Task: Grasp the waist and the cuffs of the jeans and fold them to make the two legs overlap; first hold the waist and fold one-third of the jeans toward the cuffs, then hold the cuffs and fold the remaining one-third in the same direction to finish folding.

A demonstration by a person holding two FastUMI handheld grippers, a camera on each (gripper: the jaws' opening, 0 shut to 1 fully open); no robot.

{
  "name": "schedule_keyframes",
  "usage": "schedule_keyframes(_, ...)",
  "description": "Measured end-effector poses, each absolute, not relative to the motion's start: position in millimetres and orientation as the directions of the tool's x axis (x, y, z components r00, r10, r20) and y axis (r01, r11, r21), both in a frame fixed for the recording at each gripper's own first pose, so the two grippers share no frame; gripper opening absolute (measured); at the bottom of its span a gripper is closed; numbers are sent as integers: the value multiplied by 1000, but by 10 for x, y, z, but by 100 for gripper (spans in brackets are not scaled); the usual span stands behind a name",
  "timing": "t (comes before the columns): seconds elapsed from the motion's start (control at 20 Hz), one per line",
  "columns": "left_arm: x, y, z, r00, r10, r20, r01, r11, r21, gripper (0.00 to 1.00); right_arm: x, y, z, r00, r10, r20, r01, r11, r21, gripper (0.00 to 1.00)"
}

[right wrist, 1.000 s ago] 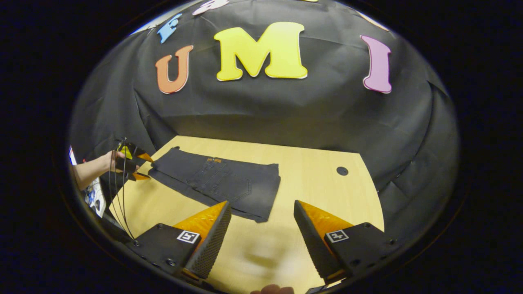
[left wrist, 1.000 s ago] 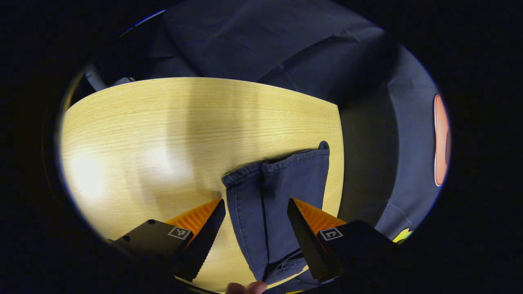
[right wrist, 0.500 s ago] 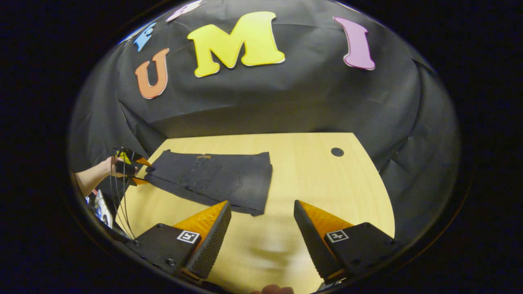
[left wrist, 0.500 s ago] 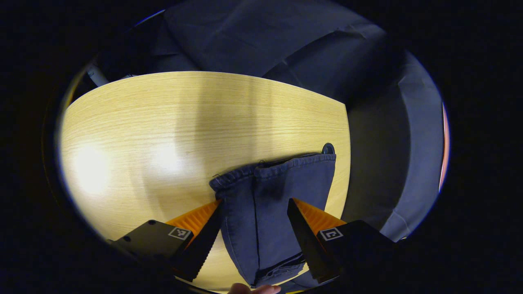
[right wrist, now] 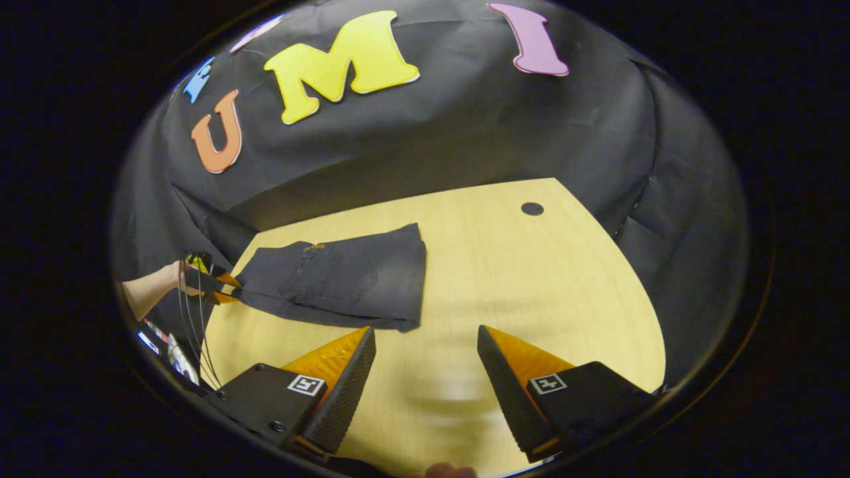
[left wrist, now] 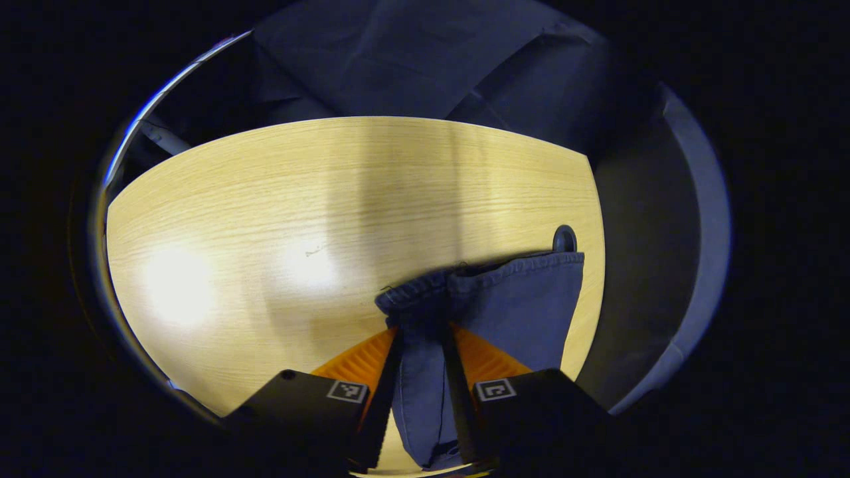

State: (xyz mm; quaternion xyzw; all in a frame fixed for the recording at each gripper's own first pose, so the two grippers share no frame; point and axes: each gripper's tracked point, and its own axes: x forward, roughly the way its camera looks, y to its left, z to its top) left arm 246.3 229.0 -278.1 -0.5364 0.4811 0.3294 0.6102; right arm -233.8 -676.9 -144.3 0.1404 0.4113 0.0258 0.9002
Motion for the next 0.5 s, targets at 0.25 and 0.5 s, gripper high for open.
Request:
schedule_keyframes(0.25,2671,2242,-2772,470,-122,-874,-872,92,-481,10,-2426,-6925,-1559,645,151,-749,130,944,302,95)
schedule_keyframes(0.5,2677,2237,-2728,564,-122,-817,-816,69,-574,3,-2415,-6953,-1511,648,143,-748,123,949,289,100)
